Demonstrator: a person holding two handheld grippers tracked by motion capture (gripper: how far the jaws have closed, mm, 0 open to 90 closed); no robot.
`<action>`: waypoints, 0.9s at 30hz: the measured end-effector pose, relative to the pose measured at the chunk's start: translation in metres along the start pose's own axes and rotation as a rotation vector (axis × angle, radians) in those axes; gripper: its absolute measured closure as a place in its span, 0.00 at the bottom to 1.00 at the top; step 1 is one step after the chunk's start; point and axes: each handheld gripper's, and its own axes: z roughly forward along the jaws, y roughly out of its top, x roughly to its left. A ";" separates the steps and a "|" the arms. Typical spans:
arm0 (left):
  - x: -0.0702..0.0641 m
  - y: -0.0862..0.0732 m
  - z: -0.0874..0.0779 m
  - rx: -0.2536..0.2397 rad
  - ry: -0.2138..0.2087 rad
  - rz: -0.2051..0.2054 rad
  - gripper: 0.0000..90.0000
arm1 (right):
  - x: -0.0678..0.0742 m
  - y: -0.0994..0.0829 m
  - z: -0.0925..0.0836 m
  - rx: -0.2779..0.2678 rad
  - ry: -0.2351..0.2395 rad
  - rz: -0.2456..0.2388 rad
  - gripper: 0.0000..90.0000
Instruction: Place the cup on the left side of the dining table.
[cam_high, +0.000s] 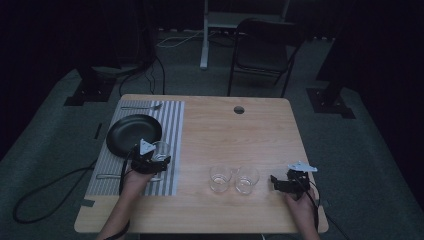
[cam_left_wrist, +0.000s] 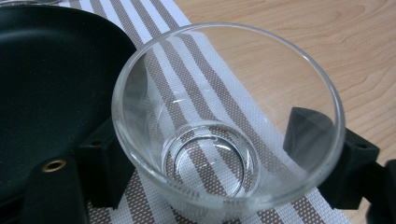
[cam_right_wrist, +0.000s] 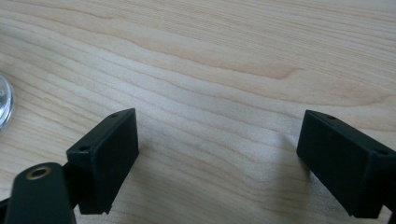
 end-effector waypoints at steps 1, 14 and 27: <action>0.000 0.000 -0.001 0.000 -0.010 0.000 0.16 | 0.000 0.000 0.000 0.000 0.000 0.000 0.14; -0.002 -0.007 -0.011 -0.018 0.016 0.028 0.01 | 0.000 0.000 0.000 0.000 0.000 0.000 0.14; -0.002 -0.019 -0.027 -0.003 0.023 -0.010 0.01 | 0.000 0.000 0.000 0.001 0.000 0.002 0.14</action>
